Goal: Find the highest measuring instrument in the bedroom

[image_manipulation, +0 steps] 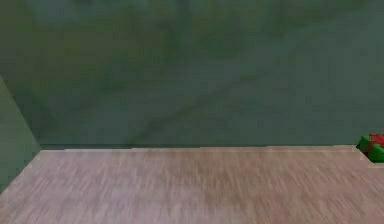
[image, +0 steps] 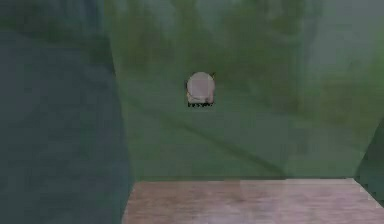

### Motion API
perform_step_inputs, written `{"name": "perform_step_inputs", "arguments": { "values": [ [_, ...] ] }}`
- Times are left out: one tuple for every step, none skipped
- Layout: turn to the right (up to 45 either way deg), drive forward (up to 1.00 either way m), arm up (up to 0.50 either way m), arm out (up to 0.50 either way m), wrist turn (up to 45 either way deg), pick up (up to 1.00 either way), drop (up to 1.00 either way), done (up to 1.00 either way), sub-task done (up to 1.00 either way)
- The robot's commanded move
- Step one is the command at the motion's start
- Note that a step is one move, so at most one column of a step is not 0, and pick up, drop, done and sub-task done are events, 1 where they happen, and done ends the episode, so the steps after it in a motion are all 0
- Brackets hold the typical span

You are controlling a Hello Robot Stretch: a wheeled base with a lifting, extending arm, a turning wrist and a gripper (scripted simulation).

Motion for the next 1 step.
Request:
{"name": "perform_step_inputs", "arguments": {
  "values": [
    [0.0, 0.8, 0.0, 0.0, 0.0, 0.0, 0.0, 0.0, 0.0]
  ]
}}
